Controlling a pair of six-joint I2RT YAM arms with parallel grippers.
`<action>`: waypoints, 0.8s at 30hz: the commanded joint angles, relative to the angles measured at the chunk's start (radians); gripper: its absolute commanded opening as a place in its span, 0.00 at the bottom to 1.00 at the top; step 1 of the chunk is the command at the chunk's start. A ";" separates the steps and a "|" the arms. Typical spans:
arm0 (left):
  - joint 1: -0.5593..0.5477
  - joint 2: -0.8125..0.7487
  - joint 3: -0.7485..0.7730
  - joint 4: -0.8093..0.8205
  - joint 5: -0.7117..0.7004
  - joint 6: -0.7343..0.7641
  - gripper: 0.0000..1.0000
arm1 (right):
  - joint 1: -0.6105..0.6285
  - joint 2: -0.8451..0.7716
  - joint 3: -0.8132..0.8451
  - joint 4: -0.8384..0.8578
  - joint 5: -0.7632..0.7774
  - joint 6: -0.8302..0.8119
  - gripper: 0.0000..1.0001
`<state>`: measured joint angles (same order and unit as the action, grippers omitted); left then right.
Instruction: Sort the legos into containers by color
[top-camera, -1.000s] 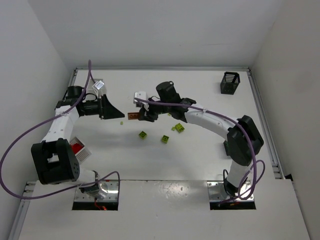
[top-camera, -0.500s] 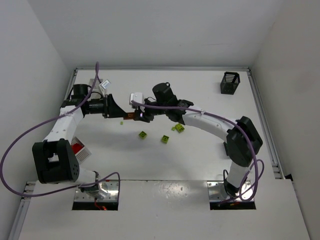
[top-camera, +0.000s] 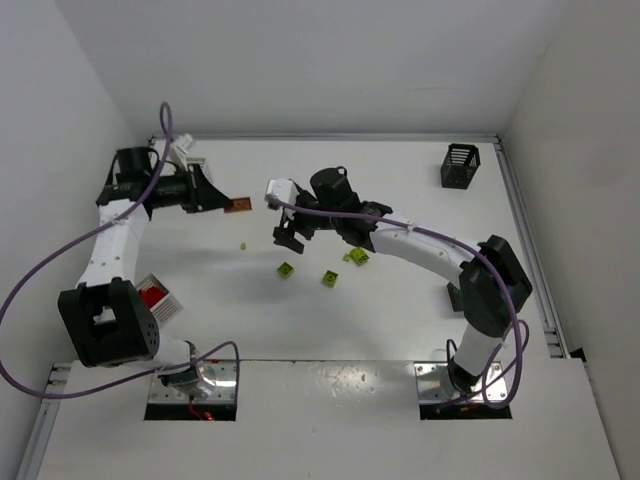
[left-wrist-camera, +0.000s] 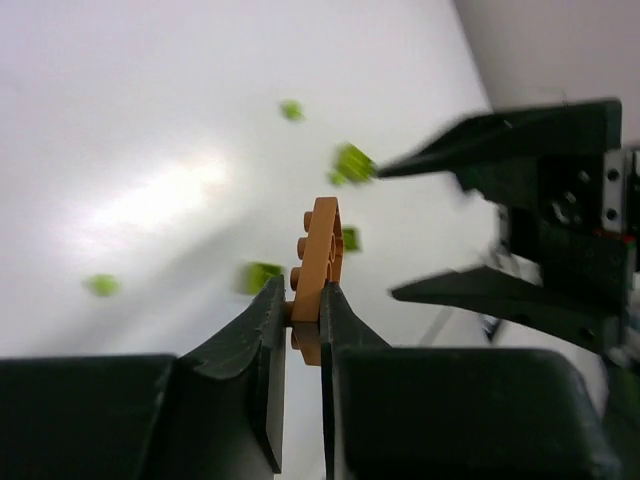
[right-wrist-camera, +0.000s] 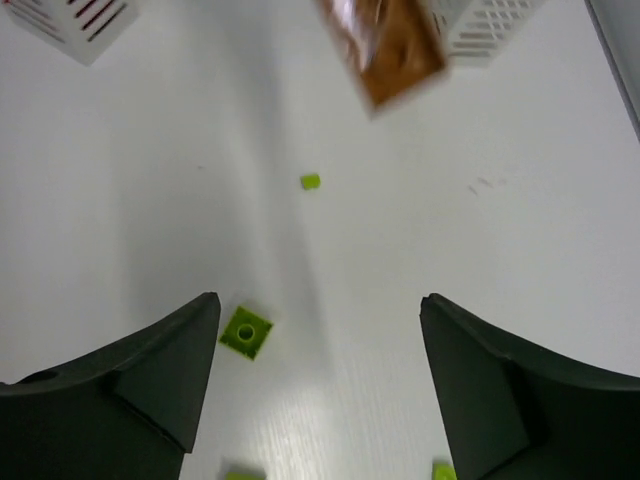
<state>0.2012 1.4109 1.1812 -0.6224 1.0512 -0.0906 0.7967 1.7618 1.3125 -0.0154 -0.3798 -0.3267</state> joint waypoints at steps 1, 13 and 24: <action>0.049 0.022 0.170 0.029 -0.187 -0.011 0.02 | -0.028 -0.097 -0.035 0.061 0.114 0.153 0.82; -0.049 0.391 0.623 -0.054 -1.066 0.046 0.05 | -0.109 -0.024 0.094 -0.264 0.029 0.172 0.73; -0.120 0.600 0.793 -0.054 -1.273 0.075 0.09 | -0.240 0.034 0.114 -0.365 0.056 0.192 0.61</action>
<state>0.0906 2.0151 1.9202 -0.6827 -0.1177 -0.0261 0.5846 1.7927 1.3773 -0.3515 -0.3149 -0.1600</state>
